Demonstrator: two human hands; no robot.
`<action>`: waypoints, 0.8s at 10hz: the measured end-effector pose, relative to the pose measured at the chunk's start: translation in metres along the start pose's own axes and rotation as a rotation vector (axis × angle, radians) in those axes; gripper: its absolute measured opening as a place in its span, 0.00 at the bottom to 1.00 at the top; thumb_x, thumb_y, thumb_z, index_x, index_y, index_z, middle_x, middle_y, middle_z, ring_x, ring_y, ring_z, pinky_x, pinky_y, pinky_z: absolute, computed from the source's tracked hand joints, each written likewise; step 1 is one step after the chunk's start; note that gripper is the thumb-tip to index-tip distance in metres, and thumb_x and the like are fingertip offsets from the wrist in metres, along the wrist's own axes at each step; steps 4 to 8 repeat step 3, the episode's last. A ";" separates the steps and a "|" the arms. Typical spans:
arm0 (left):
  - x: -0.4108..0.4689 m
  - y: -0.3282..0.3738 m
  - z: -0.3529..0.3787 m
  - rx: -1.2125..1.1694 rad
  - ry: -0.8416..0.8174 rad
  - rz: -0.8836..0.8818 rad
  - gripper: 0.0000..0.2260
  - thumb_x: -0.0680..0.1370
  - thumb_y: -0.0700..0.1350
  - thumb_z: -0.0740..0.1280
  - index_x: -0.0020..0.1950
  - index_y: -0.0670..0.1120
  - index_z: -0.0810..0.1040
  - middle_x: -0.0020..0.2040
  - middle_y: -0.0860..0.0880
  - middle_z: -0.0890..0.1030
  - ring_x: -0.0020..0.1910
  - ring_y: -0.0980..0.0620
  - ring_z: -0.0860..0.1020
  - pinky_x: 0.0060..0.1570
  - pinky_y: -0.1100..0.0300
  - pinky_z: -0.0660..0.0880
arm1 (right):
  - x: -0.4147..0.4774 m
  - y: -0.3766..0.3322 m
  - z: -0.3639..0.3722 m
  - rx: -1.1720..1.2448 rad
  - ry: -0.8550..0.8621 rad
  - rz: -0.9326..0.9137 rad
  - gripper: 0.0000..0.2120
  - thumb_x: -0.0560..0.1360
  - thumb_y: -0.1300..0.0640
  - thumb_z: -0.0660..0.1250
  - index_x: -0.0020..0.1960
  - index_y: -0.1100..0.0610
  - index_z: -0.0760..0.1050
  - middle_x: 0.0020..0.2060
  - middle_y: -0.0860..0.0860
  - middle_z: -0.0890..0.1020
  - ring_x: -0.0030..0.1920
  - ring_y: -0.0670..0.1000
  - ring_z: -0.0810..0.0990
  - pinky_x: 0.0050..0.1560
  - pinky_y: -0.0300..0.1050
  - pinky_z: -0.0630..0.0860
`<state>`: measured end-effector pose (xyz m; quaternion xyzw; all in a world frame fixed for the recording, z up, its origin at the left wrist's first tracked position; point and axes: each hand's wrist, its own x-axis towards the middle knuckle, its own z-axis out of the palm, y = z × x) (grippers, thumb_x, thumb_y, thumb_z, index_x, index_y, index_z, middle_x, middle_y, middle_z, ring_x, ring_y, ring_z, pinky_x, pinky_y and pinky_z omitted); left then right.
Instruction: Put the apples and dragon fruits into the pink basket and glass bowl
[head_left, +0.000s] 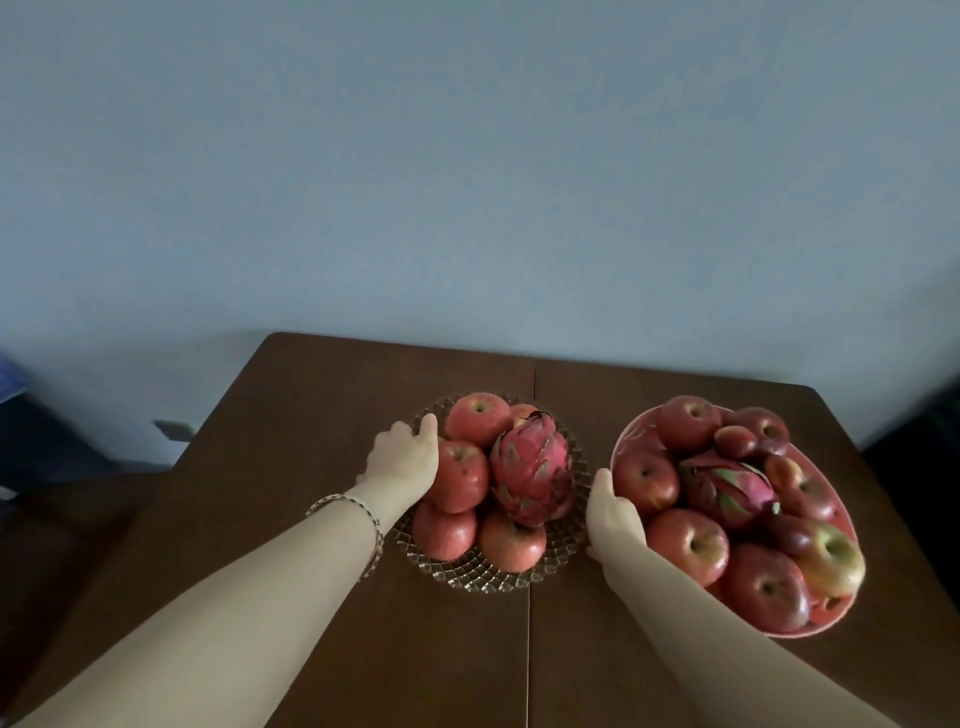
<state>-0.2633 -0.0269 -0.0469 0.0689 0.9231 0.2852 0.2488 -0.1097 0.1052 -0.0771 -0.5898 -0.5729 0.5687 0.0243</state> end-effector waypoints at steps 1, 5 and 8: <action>-0.039 0.014 -0.010 0.356 0.159 0.243 0.17 0.79 0.52 0.57 0.63 0.43 0.70 0.61 0.41 0.72 0.60 0.40 0.72 0.60 0.46 0.69 | -0.021 -0.004 -0.018 -0.332 -0.065 -0.072 0.13 0.75 0.56 0.55 0.49 0.64 0.74 0.39 0.57 0.78 0.35 0.56 0.75 0.43 0.47 0.75; -0.121 0.053 -0.019 0.611 -0.126 0.511 0.07 0.76 0.47 0.62 0.46 0.46 0.76 0.50 0.45 0.80 0.51 0.44 0.79 0.50 0.53 0.75 | -0.086 -0.026 -0.067 -0.815 -0.259 -0.239 0.11 0.75 0.60 0.57 0.39 0.61 0.76 0.41 0.56 0.82 0.29 0.50 0.74 0.30 0.39 0.72; -0.121 0.053 -0.019 0.611 -0.126 0.511 0.07 0.76 0.47 0.62 0.46 0.46 0.76 0.50 0.45 0.80 0.51 0.44 0.79 0.50 0.53 0.75 | -0.086 -0.026 -0.067 -0.815 -0.259 -0.239 0.11 0.75 0.60 0.57 0.39 0.61 0.76 0.41 0.56 0.82 0.29 0.50 0.74 0.30 0.39 0.72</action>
